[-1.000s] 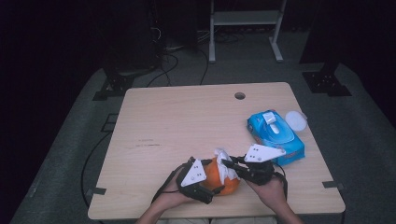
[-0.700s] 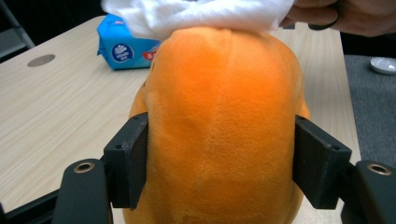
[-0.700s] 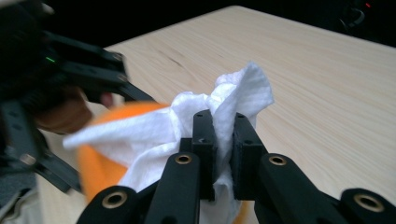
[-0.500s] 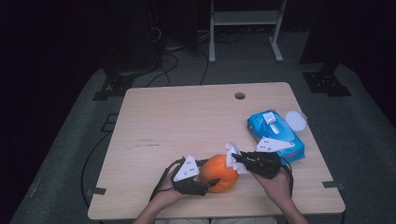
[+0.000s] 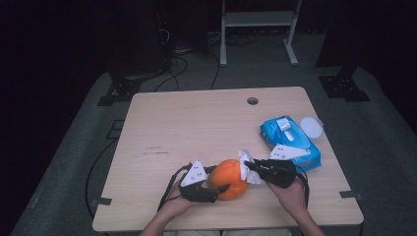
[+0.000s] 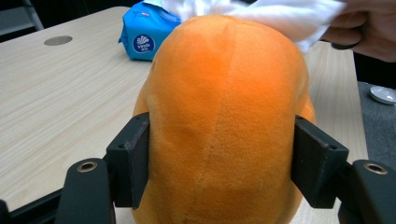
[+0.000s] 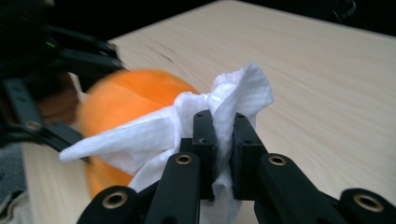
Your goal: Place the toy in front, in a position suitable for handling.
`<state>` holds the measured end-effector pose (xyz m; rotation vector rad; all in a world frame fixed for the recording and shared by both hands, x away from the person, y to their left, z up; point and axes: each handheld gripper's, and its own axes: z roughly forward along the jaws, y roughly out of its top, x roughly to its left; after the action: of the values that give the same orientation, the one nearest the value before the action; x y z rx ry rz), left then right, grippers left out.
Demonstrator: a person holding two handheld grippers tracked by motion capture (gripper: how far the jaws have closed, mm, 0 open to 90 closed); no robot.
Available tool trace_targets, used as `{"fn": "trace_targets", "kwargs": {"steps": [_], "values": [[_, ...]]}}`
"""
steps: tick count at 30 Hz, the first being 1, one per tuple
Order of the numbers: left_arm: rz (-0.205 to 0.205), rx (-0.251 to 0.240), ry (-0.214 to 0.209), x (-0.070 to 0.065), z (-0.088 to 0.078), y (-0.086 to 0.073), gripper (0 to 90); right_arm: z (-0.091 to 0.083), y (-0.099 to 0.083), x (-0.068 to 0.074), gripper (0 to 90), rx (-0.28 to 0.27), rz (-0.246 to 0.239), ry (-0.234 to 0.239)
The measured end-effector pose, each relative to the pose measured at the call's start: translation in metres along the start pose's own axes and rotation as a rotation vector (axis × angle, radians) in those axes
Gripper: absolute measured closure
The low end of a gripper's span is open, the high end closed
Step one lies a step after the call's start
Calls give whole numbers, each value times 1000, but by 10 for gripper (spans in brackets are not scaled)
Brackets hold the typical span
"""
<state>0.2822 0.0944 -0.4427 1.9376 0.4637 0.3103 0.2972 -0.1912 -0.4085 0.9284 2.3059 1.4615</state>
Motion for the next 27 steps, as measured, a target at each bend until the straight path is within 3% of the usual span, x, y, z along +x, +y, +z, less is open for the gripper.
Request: {"fn": "trace_targets", "kwargs": {"steps": [2, 7, 13, 15, 19, 21, 27], "values": [[-5, -3, -1, 0, 0, 0, 310, 1, -1, -1, 819, -2, 14, 5], [-3, -2, 4, 0, 0, 0, 307, -1, 6, 13, 819, -24, -36, 8], [2, -6, 14, -3, 4, 1, 304, -2, 14, 33, 818, -64, -89, 62], [8, -5, 10, -3, 5, 1, 287, 0, 14, 36, 819, -50, -123, 41], [0, -14, -32, 2, 4, 2, 174, 1, 11, 27, 818, -50, -91, 58], [-19, -17, -31, 4, 6, 1, 136, 0, 10, 25, 818, -51, -78, 59], [-17, -15, -18, -4, 8, 4, 212, 0, 10, 21, 818, -47, -66, 32]]}}
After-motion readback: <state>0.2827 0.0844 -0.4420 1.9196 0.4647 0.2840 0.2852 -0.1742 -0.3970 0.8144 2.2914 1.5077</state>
